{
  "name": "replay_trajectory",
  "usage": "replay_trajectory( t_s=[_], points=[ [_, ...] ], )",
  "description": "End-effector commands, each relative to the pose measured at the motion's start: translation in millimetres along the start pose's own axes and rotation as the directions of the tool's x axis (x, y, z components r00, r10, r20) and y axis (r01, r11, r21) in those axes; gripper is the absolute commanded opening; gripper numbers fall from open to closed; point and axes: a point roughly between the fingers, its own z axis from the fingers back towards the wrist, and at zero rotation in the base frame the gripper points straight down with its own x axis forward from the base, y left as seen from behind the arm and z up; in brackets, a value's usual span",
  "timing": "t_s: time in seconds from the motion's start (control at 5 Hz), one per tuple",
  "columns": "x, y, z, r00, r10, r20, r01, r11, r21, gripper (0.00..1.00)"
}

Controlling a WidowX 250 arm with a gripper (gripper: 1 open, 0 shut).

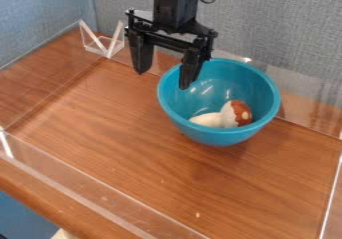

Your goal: Remove the mushroom from inside the blue bowl and put it on the table

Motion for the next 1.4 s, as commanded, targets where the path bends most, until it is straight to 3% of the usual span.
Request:
replay_trajectory(
  t_s=[0.0,0.2,0.4,0.6,0.8,1.2],
  points=[
    [10.5,-38.9,-11.2,0.996,-0.084,0.007,0.084,0.996,-0.006,1.0],
    [38.3,-89.1,-51.3,0.958,-0.286,-0.028,0.286,0.958,-0.027,1.0],
    [47.1,-100.9,-86.0,0.936,-0.346,-0.061,0.345,0.938,-0.026,1.0],
    [47.8,-98.8,-96.4,0.941,-0.33,-0.072,0.329,0.944,-0.029,0.0],
    [44.7,-97.1,-97.4,0.945,-0.318,-0.074,0.317,0.948,-0.03,0.0],
    [45.3,-76.0,-103.4,0.916,-0.393,-0.079,0.392,0.92,-0.025,0.0]
  ],
)
